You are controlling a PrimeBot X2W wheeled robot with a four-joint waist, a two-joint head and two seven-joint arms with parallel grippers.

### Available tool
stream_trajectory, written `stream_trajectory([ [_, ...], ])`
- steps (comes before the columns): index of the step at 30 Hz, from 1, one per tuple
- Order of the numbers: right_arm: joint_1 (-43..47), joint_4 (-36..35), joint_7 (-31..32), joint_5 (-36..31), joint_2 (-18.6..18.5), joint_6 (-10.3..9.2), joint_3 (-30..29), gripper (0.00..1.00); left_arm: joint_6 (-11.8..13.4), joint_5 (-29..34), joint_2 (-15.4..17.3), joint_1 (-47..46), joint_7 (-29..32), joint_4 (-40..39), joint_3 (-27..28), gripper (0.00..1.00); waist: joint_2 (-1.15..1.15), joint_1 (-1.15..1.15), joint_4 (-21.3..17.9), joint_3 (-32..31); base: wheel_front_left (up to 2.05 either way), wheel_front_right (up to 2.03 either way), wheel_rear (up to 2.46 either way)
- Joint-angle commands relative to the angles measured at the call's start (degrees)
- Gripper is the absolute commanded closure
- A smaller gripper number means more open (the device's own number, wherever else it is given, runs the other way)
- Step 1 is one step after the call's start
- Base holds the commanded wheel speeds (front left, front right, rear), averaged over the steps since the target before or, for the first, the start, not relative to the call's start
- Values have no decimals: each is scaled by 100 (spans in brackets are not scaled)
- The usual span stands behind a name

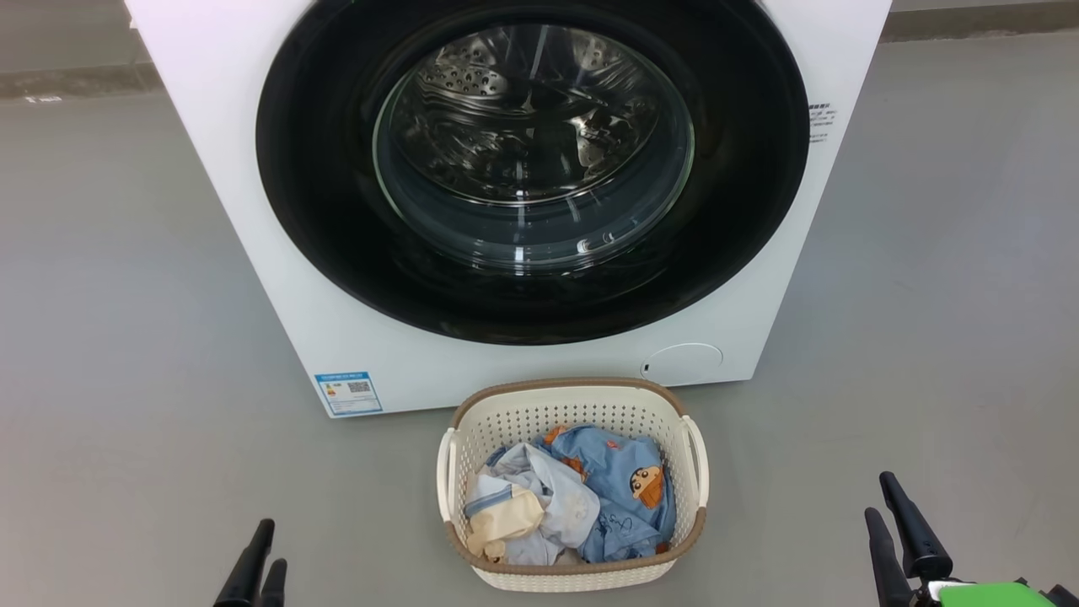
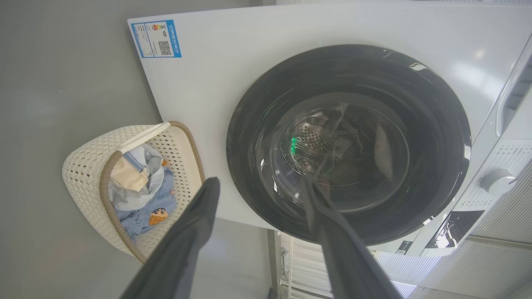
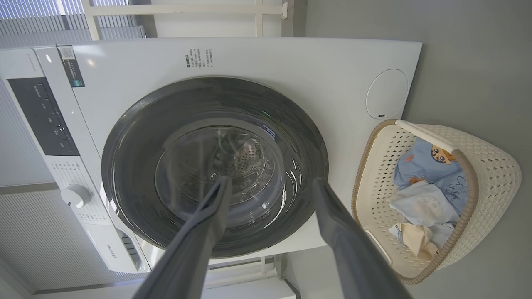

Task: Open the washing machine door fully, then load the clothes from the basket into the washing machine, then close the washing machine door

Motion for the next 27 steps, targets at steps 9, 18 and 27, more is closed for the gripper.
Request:
stream_trajectory([
  [9,-75,-356,-186,-80,-37,1,65,0,-8,40,85,-135,-188,-272,-75,0,0,-1,-2,14,0,0,0],
  [18,-52,-511,-337,-331,-45,2,75,0,-9,242,147,-146,-363,-342,-176,0,0,-1,-2,26,0,0,0],
  [27,-42,-696,-504,-1009,-53,2,80,0,-10,826,158,-161,-534,-395,-159,0,0,-1,-2,44,0,0,0],
])
